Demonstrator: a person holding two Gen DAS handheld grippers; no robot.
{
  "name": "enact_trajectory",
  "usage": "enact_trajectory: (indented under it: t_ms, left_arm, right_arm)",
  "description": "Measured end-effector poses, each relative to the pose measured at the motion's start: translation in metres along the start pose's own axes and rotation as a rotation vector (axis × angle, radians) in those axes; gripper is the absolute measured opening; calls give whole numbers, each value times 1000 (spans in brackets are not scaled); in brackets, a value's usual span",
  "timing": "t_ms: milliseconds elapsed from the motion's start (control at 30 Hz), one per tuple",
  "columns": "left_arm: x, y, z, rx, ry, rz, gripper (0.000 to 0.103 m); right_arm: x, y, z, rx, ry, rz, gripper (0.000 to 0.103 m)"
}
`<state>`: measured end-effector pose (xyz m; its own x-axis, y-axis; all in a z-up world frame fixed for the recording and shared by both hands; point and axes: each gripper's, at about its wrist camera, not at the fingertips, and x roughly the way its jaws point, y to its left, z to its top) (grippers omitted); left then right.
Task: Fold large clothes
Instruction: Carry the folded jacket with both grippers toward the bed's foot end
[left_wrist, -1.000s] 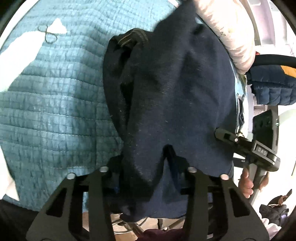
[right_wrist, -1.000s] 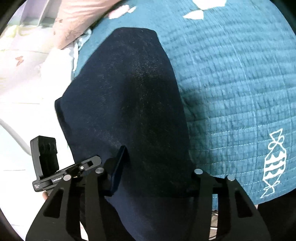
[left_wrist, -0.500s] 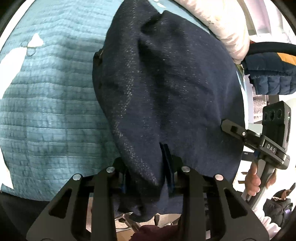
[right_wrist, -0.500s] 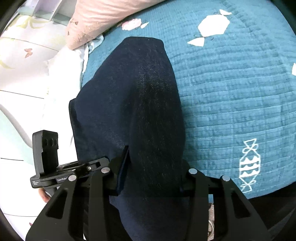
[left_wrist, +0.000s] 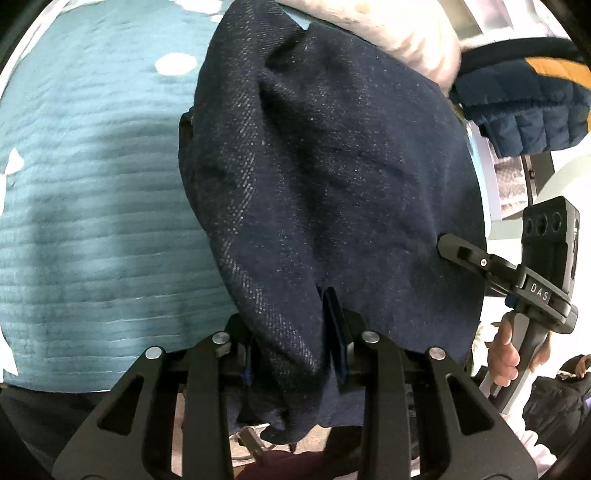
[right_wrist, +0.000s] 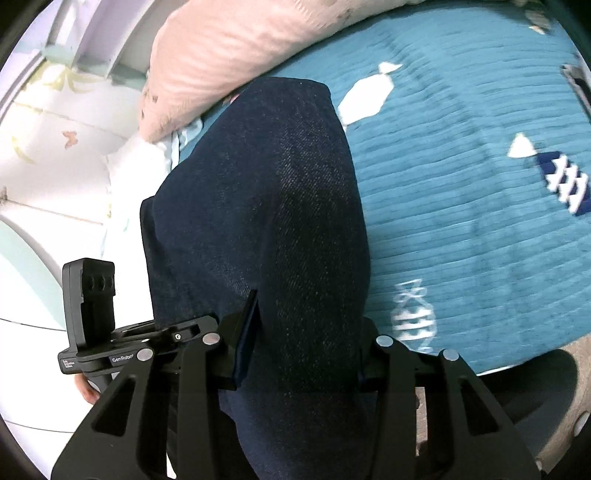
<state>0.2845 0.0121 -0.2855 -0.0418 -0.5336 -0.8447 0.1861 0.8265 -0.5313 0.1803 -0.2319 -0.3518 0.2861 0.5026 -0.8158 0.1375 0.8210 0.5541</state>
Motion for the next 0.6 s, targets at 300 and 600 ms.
enact_trajectory:
  t_ms: [300,600]
  left_arm:
    - [34,-115,21,151,35,-1,31]
    - [99,-278,51,357,84,-8,30]
  right_arm:
    - [-102,-83,5,83,-126,-31,38]
    - [-226,-185,24,166,-278,-121,38]
